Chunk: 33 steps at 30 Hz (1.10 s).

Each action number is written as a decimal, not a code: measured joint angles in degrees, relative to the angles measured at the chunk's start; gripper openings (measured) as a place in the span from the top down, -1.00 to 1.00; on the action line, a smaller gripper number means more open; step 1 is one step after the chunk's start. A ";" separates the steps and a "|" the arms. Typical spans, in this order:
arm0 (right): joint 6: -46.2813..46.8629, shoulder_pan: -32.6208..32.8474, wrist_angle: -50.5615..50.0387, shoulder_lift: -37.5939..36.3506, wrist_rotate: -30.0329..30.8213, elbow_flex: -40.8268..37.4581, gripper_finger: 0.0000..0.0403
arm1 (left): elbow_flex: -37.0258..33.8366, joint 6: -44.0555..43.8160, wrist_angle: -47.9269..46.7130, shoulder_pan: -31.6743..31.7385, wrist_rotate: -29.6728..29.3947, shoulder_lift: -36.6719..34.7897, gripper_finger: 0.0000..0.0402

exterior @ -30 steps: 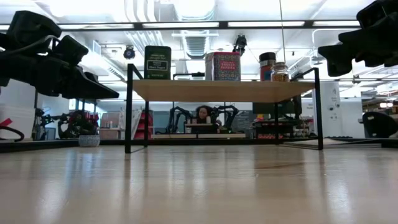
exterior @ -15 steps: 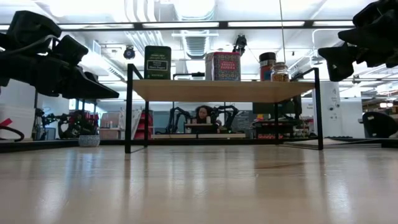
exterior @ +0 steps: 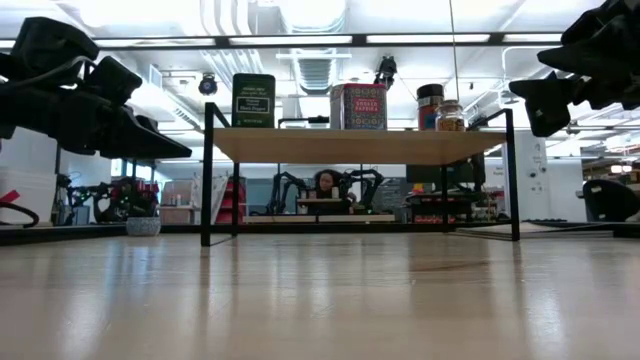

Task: Shelf spices
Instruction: Remove the brown seasoning bottle from the shelf

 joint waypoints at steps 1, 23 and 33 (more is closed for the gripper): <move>-0.02 0.00 0.00 -0.01 0.01 -0.02 0.01 | 0.00 -0.09 0.01 -0.02 0.00 -0.01 0.04; 3.10 0.01 0.43 0.00 1.19 0.00 0.01 | 11.46 -16.37 -22.04 -0.07 7.65 0.02 0.04; 1.24 0.00 -4.35 0.07 4.88 4.94 0.01 | 28.18 -19.35 -32.55 -1.05 9.49 0.41 0.04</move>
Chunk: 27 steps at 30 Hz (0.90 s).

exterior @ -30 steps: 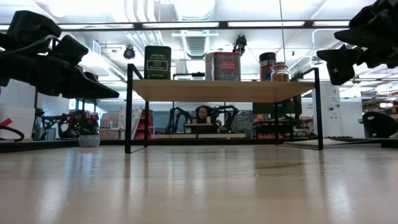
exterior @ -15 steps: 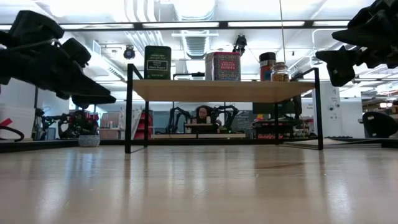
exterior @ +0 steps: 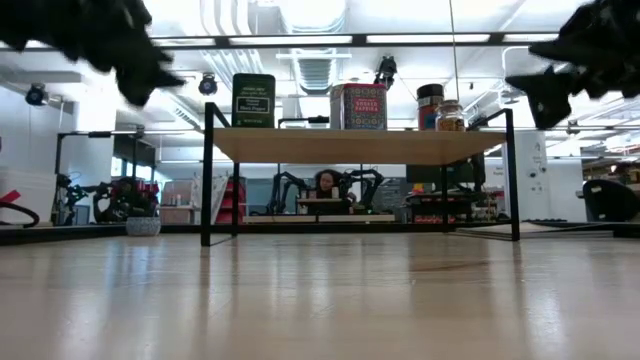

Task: Shelf spices
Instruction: Remove the brown seasoning bottle from the shelf

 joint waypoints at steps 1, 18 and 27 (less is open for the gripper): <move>-0.92 0.02 -1.83 0.26 1.01 1.75 0.01 | 1.18 0.02 -0.06 -0.02 -0.18 0.25 0.04; -6.83 0.00 -26.75 35.81 20.31 34.74 0.01 | 6.55 1.25 3.39 -0.01 -9.08 11.02 0.04; -1.91 0.02 -37.85 49.37 25.11 49.85 0.01 | 8.84 1.54 5.08 -0.22 -9.08 12.60 0.04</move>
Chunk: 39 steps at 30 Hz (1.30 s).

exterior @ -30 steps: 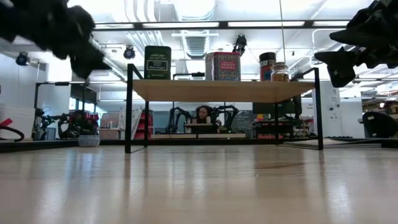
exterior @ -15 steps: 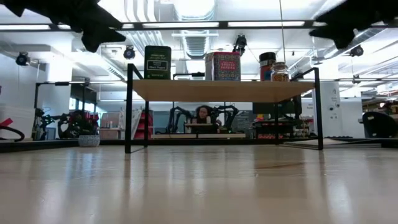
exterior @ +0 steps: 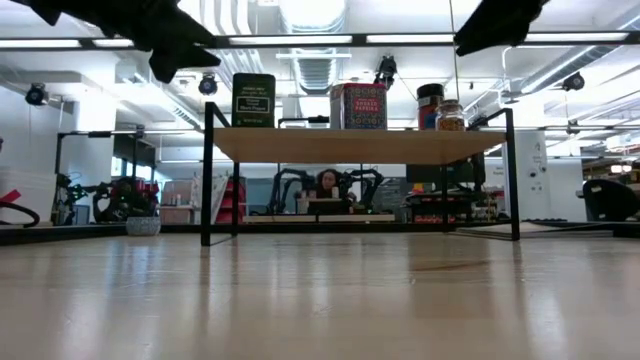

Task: Shelf spices
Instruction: Remove the brown seasoning bottle from the shelf

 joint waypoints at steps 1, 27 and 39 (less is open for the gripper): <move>1.31 -0.02 -1.96 0.78 0.42 0.96 0.01 | 0.20 0.06 -0.05 -0.13 -0.02 0.01 0.04; 5.15 -0.10 -9.48 5.61 8.72 -0.69 0.01 | 0.51 3.61 1.49 -0.67 -8.06 -0.32 0.04; 1.42 -4.62 -5.24 5.23 6.15 -4.09 0.01 | 0.51 3.59 1.49 -0.67 -8.02 -0.32 0.04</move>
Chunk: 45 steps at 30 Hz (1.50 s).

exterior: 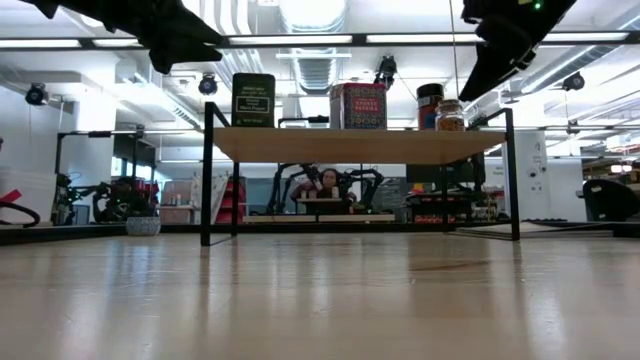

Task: Shelf spices
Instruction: Remove the brown seasoning bottle from the shelf

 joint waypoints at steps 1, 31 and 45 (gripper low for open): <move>-0.50 -0.38 1.22 -0.16 -0.78 -0.28 0.01 | 0.00 0.02 0.00 0.00 0.00 0.00 0.04; -5.34 -7.67 14.99 0.02 -10.12 -6.32 0.01 | -0.02 0.04 -0.17 0.00 0.11 0.01 0.04; -7.83 -7.67 18.02 4.64 -11.61 -6.34 0.01 | -0.07 -0.04 -1.15 0.00 0.11 0.00 0.04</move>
